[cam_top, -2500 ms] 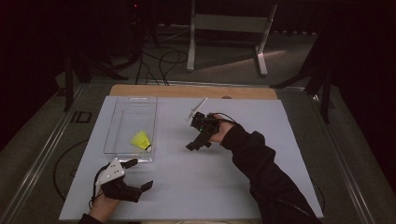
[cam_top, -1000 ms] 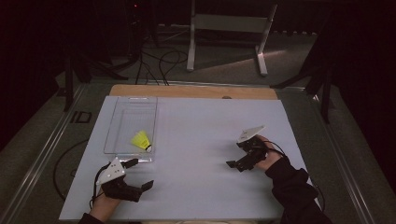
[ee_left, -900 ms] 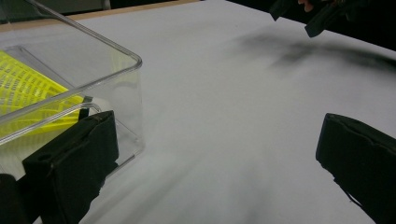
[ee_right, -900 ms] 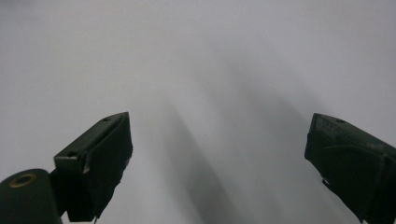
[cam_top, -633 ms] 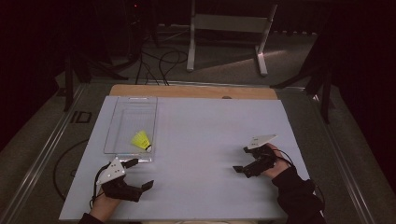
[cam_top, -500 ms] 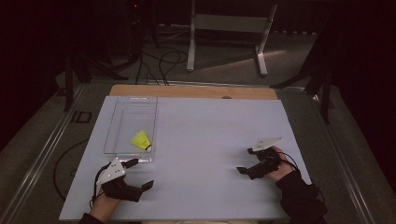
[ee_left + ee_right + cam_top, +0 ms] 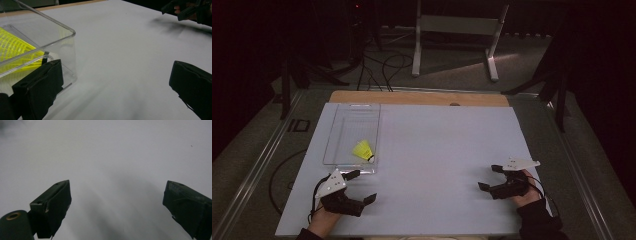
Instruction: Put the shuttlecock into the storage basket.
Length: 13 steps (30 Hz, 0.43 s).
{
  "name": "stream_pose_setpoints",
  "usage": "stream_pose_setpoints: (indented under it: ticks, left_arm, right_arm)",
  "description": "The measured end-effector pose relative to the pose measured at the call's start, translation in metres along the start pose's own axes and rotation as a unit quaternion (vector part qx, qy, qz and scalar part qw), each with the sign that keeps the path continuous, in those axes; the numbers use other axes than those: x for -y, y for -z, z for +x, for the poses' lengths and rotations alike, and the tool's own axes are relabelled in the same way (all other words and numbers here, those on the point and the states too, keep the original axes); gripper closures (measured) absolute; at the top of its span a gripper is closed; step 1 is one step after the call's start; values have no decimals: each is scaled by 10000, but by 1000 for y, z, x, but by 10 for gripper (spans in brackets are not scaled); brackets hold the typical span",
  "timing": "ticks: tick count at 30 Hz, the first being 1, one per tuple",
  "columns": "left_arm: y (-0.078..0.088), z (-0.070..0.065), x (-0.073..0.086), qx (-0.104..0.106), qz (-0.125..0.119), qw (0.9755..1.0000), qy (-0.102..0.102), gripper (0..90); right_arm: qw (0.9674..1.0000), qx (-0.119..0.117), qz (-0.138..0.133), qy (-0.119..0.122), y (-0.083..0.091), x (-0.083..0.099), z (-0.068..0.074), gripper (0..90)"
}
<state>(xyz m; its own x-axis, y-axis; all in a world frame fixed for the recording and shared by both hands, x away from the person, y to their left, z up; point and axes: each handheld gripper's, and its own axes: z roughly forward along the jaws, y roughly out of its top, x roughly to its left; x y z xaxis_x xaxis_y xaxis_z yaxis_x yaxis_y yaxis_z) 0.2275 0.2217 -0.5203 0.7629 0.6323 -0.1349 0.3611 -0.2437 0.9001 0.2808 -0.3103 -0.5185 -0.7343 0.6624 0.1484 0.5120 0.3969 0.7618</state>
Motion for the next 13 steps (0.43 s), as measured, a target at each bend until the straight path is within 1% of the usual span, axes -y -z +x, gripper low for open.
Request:
stream_pose_setpoints:
  ticks: [2,4,7,10,13]
  left_arm:
    - [0,0,0,-1,3,10000,-3,4]
    - [0,0,0,1,2,10000,-4,3]
    - [0,-1,0,5,17,10000,-31,4]
    - [0,-2,0,10,16,10000,-44,4]
    - [1,-1,-1,-8,-16,10000,-30,3]
  right_arm:
    - [10000,33,-34,6,0,3,0,85]
    - [10000,-31,-91,16,0,4,-1,85]
    - [9995,-122,-264,75,0,4,-3,85]
    - [9994,-191,-277,25,-3,5,-4,85]
    - [9992,-322,-247,-28,-5,6,-6,85]
